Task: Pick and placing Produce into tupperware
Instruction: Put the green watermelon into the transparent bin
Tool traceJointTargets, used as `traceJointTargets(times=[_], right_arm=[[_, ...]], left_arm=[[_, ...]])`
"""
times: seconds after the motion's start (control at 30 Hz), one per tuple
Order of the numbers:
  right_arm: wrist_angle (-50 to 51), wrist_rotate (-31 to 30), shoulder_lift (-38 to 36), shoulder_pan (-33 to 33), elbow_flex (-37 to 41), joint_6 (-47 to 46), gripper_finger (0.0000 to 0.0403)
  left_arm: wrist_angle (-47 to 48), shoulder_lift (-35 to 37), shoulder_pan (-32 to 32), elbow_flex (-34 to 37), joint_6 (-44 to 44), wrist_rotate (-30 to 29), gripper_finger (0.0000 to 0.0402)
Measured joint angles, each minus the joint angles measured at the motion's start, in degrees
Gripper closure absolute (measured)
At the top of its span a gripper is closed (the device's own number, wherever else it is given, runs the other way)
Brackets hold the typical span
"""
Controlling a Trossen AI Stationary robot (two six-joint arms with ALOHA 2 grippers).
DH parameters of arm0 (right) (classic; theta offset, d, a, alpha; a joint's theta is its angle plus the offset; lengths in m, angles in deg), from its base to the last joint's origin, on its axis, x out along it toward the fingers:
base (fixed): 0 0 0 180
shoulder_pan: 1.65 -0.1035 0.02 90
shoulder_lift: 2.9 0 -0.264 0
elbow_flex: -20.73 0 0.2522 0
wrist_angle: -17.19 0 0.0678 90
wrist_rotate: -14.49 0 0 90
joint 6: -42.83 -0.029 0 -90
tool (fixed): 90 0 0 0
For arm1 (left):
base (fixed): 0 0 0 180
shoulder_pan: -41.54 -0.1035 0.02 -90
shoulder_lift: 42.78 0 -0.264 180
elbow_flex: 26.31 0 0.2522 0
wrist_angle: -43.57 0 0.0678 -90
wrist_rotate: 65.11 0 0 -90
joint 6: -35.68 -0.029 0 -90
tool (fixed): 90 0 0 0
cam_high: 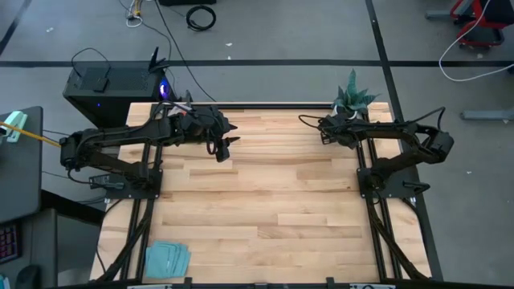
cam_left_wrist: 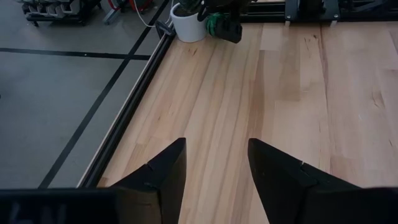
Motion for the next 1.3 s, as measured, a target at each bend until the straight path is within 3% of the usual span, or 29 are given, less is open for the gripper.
traceJointTargets(times=[0.13, 0.53, 1.07, 1.3], right_arm=[[0.0, 0.1, 0.0, -0.4, 0.0, -0.4, 0.0144], [1.3, 0.6, -0.1, -3.9, -0.1, -4.7, 0.0125], [1.6, 3.4, -1.5, -10.8, -0.1, -2.0, 0.014], [1.5, 7.8, -1.3, -16.9, -3.7, -3.2, 0.0145]], left_arm=[[0.0, 0.0, 0.0, 0.0, 0.0, 0.0, 0.0218], [0.0, 0.0, 0.0, 0.0, 0.0, 0.0, 0.0222], [0.0, 0.0, 0.0, 0.0, 0.0, 0.0, 0.0223], [0.0, 0.0, 0.0, 0.0, 0.0, 0.0, 0.0218]])
